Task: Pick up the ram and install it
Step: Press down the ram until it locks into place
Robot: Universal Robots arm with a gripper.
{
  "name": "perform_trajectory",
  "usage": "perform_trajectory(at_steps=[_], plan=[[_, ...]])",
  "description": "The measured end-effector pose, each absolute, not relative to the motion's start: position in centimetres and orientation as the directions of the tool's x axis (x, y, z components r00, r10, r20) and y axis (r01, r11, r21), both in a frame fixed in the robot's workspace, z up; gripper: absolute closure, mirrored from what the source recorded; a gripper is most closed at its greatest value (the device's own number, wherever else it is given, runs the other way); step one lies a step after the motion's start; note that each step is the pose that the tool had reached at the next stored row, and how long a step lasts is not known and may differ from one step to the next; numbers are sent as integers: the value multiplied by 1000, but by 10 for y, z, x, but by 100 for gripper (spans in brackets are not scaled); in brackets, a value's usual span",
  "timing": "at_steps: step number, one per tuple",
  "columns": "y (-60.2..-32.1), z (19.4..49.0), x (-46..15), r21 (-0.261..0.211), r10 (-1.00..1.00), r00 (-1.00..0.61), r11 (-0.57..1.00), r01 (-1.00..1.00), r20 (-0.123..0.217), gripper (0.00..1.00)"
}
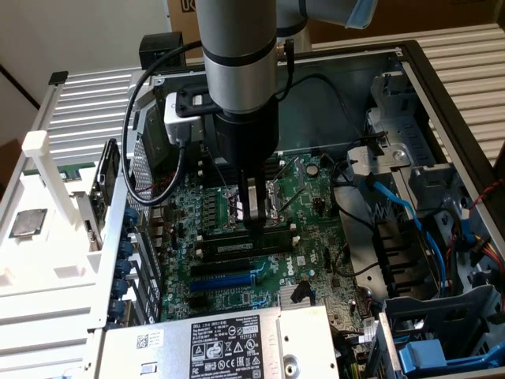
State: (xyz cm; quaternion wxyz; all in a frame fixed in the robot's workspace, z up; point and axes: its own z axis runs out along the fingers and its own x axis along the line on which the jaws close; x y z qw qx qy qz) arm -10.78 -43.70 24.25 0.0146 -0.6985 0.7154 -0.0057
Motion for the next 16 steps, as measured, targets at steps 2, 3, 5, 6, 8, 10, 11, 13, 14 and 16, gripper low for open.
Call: perform_trajectory(at_steps=[2,3,5,6,8,10,11,13,14,16], plan=[[-437,243,-108,-28,-1000,-24,24,-999,-13,80],[-437,243,-108,-28,-1000,-24,24,-999,-13,80],[-437,243,-108,-28,-1000,-24,24,-999,-13,82],[-437,243,-108,-28,-1000,-24,24,-999,-13,82],[-437,243,-108,-28,-1000,-24,24,-999,-13,90],[-437,243,-108,-28,-1000,-24,24,-999,-13,90],[-437,243,-108,-29,-1000,-24,24,-999,-13,90],[-437,243,-110,-29,-1000,-26,27,-999,-13,90],[-437,243,-111,-29,-1000,-26,27,-999,-13,90],[-437,242,-114,-30,-1000,-26,27,-999,-13,90]])
